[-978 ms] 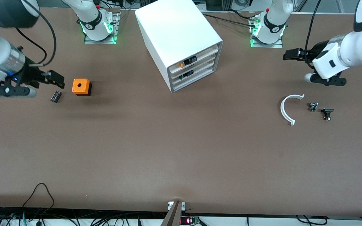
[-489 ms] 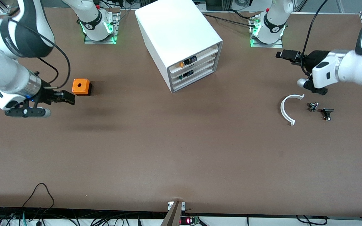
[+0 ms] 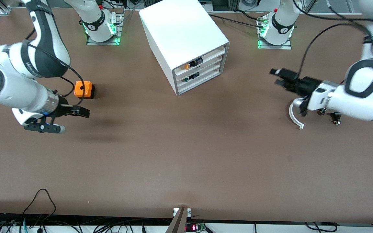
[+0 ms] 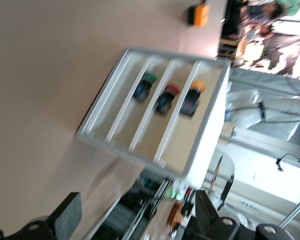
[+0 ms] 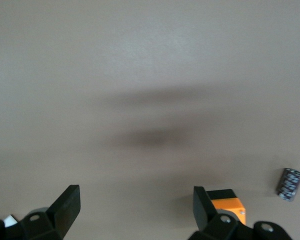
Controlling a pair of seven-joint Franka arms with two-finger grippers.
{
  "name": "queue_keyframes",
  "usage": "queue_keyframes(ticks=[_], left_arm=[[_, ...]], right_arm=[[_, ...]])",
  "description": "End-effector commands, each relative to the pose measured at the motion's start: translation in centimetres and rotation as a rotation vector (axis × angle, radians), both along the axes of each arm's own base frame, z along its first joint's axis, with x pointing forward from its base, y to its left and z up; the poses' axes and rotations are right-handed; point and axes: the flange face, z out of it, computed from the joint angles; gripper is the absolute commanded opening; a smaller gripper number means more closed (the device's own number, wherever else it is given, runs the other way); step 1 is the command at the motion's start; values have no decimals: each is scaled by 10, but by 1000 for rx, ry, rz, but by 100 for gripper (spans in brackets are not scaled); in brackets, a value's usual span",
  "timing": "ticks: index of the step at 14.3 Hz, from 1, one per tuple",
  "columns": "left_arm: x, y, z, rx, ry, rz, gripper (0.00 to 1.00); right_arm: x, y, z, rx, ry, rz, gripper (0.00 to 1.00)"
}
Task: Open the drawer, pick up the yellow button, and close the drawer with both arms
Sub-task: 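Grip the drawer front with the left gripper while the right gripper approaches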
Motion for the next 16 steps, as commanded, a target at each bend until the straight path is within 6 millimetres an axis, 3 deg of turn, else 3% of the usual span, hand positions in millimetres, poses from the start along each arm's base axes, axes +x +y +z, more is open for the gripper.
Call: queue_keyframes(ticks=[1, 3, 5, 7, 8, 10, 13, 16], left_arm=[[-20, -52, -22, -112, -69, 46, 100], [-37, -79, -34, -187, -83, 141, 99], [-56, -108, -40, -157, -116, 130, 97], [-81, -151, -49, -121, -167, 125, 93], [-89, -157, -54, -117, -170, 110, 90], [-98, -150, -64, -139, -162, 93, 86], [-110, -145, -66, -175, -125, 62, 80], [-108, -131, -61, -222, -62, 69, 78]], right_arm=[[19, 27, -3, 11, -3, -45, 100], [22, 38, -12, 7, 12, -56, 100], [19, 58, -20, -7, 23, -101, 100], [19, 76, -18, -11, 18, -131, 100], [18, 82, -17, -11, 17, -151, 100], [9, 112, -17, -22, 16, -191, 100], [8, 139, -14, -24, 10, -256, 100], [5, 172, -8, -30, 5, -305, 100]])
